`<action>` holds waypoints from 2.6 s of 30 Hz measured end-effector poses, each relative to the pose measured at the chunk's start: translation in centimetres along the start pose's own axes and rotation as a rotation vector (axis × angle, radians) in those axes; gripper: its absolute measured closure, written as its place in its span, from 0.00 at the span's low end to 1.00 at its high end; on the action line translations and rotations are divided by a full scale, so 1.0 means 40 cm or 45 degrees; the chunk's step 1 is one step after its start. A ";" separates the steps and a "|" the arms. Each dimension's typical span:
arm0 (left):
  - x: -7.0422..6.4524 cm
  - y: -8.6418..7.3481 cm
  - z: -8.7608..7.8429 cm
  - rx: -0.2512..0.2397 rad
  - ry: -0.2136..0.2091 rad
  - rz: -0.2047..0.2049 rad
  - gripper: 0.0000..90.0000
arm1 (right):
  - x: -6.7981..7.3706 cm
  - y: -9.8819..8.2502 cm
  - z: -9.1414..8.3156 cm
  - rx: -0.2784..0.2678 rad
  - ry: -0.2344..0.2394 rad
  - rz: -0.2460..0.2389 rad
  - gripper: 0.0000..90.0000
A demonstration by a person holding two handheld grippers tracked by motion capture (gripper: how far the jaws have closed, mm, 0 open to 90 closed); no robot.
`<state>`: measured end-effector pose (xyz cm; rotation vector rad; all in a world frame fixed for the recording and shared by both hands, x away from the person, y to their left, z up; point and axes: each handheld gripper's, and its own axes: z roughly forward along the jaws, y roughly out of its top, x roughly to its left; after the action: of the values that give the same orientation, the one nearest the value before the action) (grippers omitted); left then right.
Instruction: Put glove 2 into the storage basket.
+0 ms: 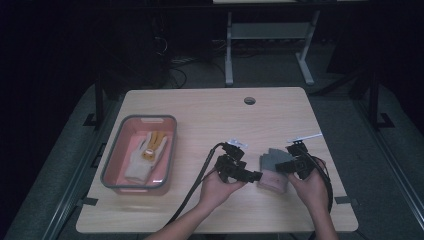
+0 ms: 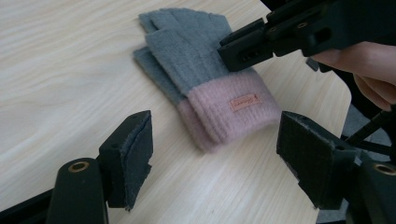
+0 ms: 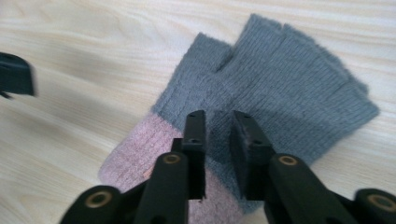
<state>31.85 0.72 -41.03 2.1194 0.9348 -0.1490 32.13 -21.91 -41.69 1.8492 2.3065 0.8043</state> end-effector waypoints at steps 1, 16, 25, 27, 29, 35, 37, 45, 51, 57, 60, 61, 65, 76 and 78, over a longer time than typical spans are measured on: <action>-0.002 0.002 0.007 0.006 -0.002 0.001 0.30 | -0.001 -0.001 -0.004 -0.012 0.001 0.007 0.81; 0.005 0.022 0.116 0.062 -0.020 -0.098 0.35 | -0.091 -0.036 -0.034 -0.094 0.088 0.156 0.62; 0.021 0.016 0.145 0.096 -0.023 -0.161 0.39 | -0.126 -0.052 -0.013 -0.058 0.146 0.226 0.58; 0.024 0.014 0.150 0.118 -0.022 -0.161 0.40 | -0.128 -0.054 -0.005 -0.048 0.159 0.241 0.57; 0.027 0.012 0.153 0.128 -0.029 -0.164 0.40 | -0.130 -0.055 0.001 -0.038 0.165 0.249 0.57; 0.032 0.008 0.157 0.139 -0.045 -0.187 0.40 | -0.145 -0.064 0.010 -0.040 0.220 0.287 0.56; 0.033 0.006 0.159 0.133 -0.046 -0.202 0.40 | -0.155 -0.068 0.006 -0.050 0.257 0.316 0.56; 0.037 0.000 0.163 0.135 -0.079 -0.217 0.44 | -0.158 -0.072 0.021 -0.019 0.267 0.329 0.55; 0.039 -0.002 0.165 0.126 -0.100 -0.252 0.49 | -0.166 -0.082 0.039 -0.037 0.351 0.394 0.56; 0.042 -0.005 0.166 0.118 -0.109 -0.258 0.52 | -0.149 -0.081 0.051 -0.080 0.329 0.381 0.62; 0.046 -0.005 0.166 0.119 -0.117 -0.270 0.55 | -0.138 -0.080 0.058 -0.097 0.328 0.361 0.65; 0.049 -0.005 0.166 0.121 -0.123 -0.276 0.55 | -0.136 -0.080 0.059 -0.097 0.329 0.360 0.66; 0.056 -0.007 0.170 0.107 -0.146 -0.302 0.58 | -0.138 -0.080 0.064 -0.094 0.350 0.377 0.71; 0.084 -0.017 0.164 0.062 -0.249 -0.405 0.71 | -0.141 -0.073 0.060 -0.078 0.399 0.335 0.84; 0.085 -0.020 0.162 0.057 -0.252 -0.407 0.71 | -0.134 -0.070 0.058 -0.075 0.388 0.301 0.85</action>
<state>35.04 -1.63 -47.22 1.9396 1.1516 -0.5358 31.94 -26.46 -46.29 2.1305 2.2174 1.2503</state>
